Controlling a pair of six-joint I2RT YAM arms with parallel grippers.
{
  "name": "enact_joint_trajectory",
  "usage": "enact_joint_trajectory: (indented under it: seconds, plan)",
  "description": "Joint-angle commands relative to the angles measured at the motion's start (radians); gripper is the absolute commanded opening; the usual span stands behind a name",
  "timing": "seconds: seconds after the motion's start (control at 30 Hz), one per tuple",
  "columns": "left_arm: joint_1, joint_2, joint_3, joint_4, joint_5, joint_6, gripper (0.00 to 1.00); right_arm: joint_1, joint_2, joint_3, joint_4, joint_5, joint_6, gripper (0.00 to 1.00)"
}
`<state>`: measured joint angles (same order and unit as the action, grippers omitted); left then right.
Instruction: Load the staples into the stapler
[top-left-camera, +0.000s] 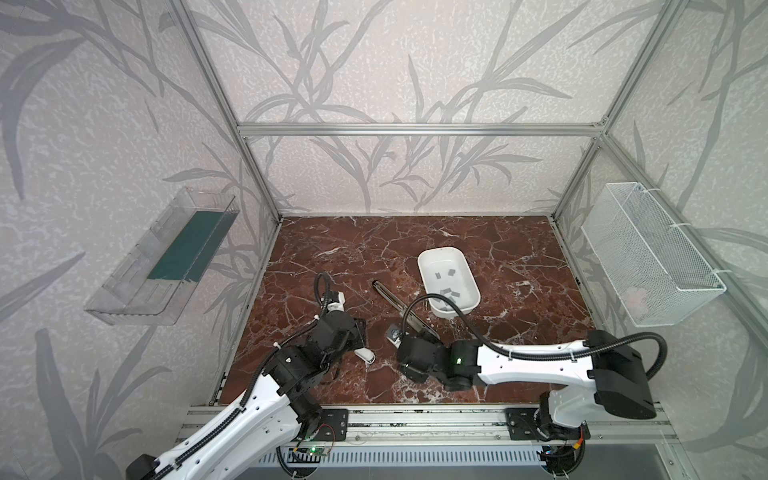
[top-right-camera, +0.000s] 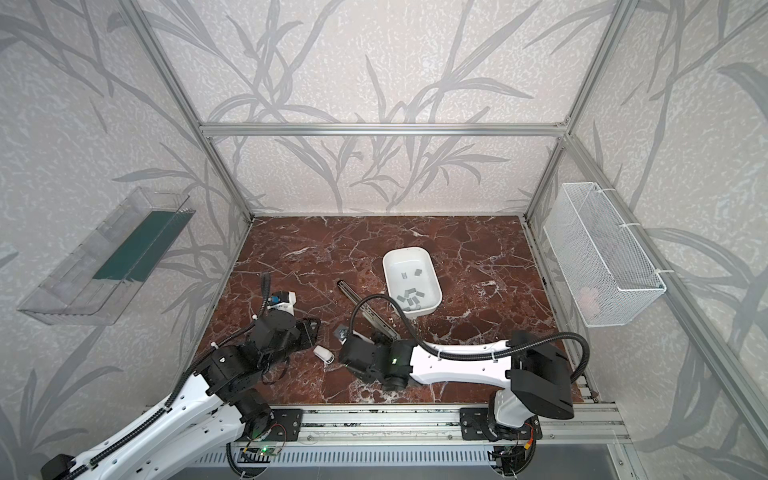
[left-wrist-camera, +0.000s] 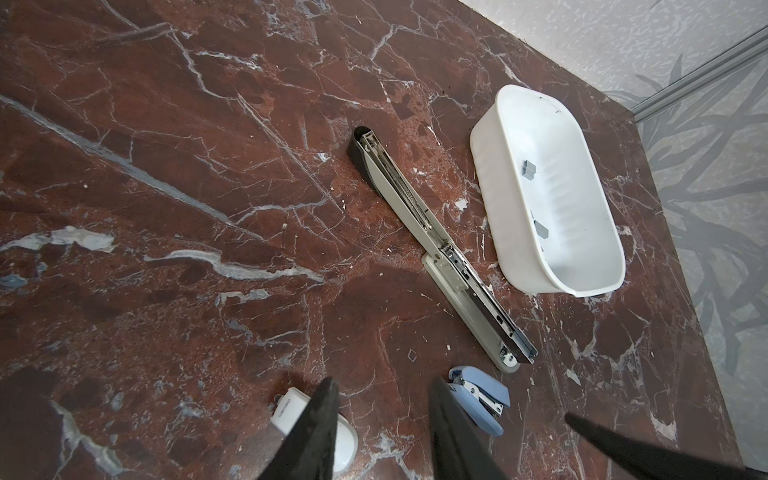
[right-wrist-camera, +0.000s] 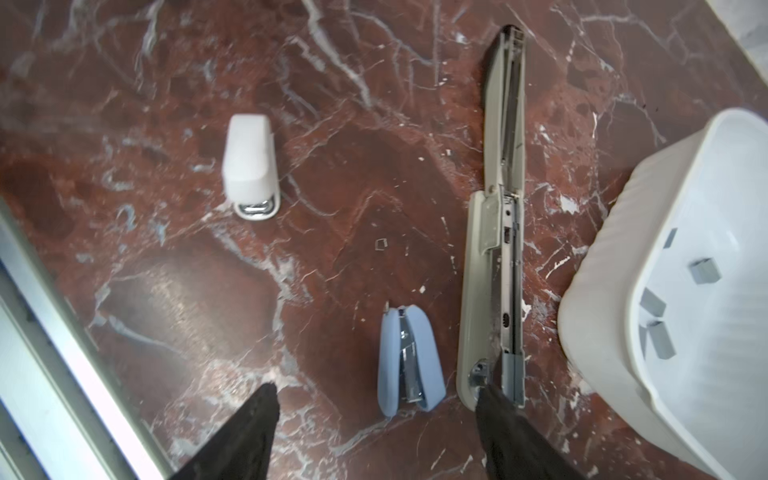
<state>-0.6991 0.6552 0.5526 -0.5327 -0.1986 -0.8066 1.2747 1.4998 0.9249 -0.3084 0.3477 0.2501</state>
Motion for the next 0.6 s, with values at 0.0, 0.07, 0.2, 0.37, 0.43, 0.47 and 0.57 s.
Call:
enact_joint_trajectory:
  seconds: [0.0, 0.07, 0.2, 0.37, 0.43, 0.47, 0.57]
  plan:
    - [0.006, -0.005, 0.003, -0.028, 0.005, 0.017, 0.39, -0.047, -0.065, -0.127, 0.109, -0.212, 0.055, 0.78]
    - [0.008, -0.001, -0.007, -0.013, 0.010, 0.017, 0.39, -0.079, -0.097, -0.213, 0.190, -0.263, 0.075, 0.83]
    - [0.009, 0.010, -0.020, 0.009, 0.025, 0.012, 0.39, -0.098, -0.112, -0.291, 0.276, -0.288, 0.075, 0.89]
    - [0.010, 0.007, -0.024, 0.015, 0.032, 0.007, 0.38, -0.129, -0.054, -0.306, 0.344, -0.291, 0.045, 0.91]
    - [0.010, -0.002, -0.027, 0.017, 0.032, 0.005, 0.38, -0.140, -0.021, -0.311, 0.387, -0.291, 0.022, 0.92]
    - [0.010, -0.003, -0.028, 0.016, 0.033, 0.005, 0.38, -0.142, -0.002, -0.313, 0.410, -0.285, 0.012, 0.92]
    - [0.010, -0.006, -0.025, 0.009, 0.031, 0.009, 0.38, -0.145, 0.049, -0.291, 0.422, -0.277, -0.009, 0.91]
